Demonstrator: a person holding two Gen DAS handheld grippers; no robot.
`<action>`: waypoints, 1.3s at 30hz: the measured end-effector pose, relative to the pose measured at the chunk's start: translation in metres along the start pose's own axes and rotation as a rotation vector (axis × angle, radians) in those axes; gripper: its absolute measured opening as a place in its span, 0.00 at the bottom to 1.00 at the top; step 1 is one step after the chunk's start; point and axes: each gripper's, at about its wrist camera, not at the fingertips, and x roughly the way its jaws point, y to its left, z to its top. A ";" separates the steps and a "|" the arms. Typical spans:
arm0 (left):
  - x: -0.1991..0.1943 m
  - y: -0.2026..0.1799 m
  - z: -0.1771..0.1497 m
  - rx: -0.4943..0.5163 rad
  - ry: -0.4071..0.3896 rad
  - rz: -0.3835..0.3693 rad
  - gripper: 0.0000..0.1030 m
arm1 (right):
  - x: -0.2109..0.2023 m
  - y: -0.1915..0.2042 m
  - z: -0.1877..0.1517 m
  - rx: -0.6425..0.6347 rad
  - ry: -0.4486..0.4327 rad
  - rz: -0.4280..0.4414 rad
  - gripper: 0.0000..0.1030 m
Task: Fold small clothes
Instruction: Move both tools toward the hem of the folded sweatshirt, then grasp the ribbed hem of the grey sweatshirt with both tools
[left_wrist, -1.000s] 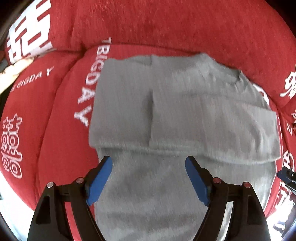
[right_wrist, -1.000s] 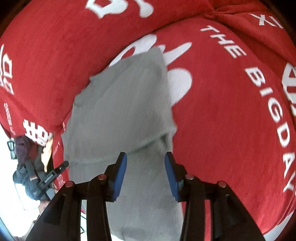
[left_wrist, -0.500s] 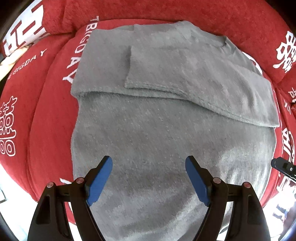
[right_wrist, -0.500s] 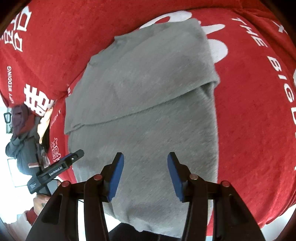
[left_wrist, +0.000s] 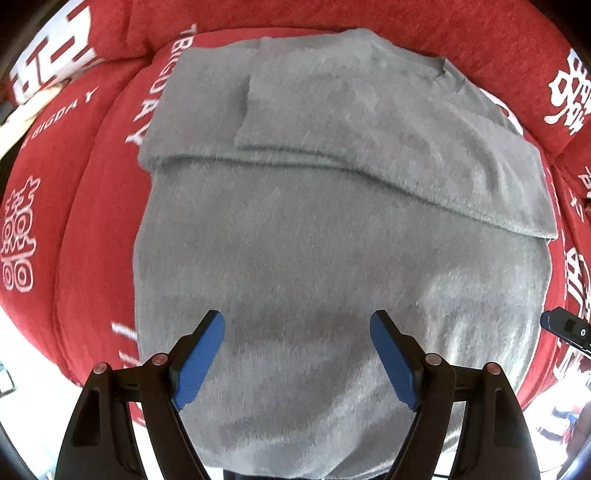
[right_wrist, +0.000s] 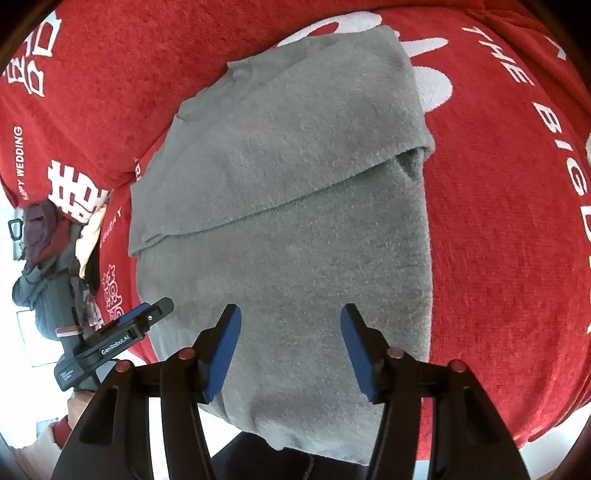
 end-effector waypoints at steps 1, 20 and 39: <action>0.000 0.000 -0.005 -0.013 0.006 0.004 0.79 | 0.000 0.000 -0.001 -0.004 0.005 0.001 0.58; -0.023 0.051 -0.121 -0.066 -0.033 -0.072 0.79 | 0.003 -0.003 -0.063 -0.074 0.008 0.141 0.60; 0.021 0.111 -0.214 0.010 0.051 -0.180 0.79 | 0.033 -0.068 -0.204 0.083 0.052 -0.059 0.60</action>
